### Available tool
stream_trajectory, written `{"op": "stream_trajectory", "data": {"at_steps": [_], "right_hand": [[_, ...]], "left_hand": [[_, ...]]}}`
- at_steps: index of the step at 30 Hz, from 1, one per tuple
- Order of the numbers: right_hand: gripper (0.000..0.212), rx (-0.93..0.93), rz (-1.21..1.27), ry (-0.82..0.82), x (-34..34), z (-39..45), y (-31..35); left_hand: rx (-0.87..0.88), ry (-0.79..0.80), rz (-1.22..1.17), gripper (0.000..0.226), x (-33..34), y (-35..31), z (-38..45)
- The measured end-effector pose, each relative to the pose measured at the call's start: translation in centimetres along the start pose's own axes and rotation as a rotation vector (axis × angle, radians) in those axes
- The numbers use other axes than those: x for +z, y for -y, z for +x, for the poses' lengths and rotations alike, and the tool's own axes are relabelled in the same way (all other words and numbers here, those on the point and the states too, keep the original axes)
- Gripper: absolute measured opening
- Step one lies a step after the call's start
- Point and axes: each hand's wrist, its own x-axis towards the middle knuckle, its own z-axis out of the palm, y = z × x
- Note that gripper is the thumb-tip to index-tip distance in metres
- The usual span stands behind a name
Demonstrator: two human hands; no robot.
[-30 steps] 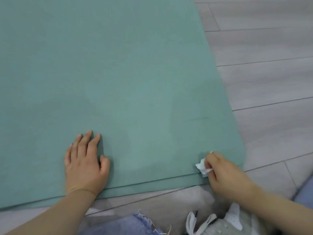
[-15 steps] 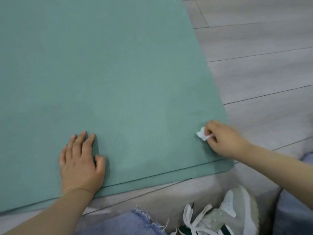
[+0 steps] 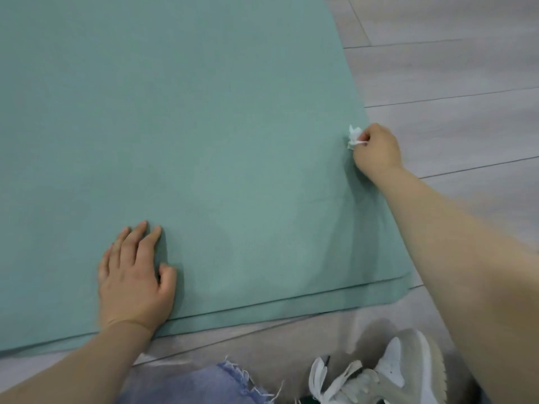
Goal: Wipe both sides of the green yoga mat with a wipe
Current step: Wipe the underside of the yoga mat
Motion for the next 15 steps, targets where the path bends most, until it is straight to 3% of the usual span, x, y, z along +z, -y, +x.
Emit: {"op": "stream_trajectory", "data": {"at_steps": [5, 8, 10, 12, 15], "right_hand": [[0.004, -0.22, -0.074, 0.16, -2.2, -11.7, -5.1], [0.024, -0.259, -0.16, 0.381, -5.3, -19.4, -9.0], [0.024, -0.31, -0.179, 0.467, -5.9, -20.4, -9.5], [0.009, -0.405, -0.196, 0.464, -5.4, -17.5, -8.6], [0.007, -0.343, -0.156, 0.248, -3.2, -8.6, -6.2]], "left_hand": [[0.002, 0.005, -0.002, 0.067, 0.0, 0.0, 0.1], [0.0, 0.001, -0.01, 0.066, 0.0, 0.0, 0.0], [-0.001, -0.011, -0.026, 0.066, -0.1, 0.0, 0.1], [0.003, -0.013, -0.03, 0.065, 0.0, 0.0, 0.1], [0.003, -0.011, -0.023, 0.064, 0.0, 0.0, 0.0]]}}
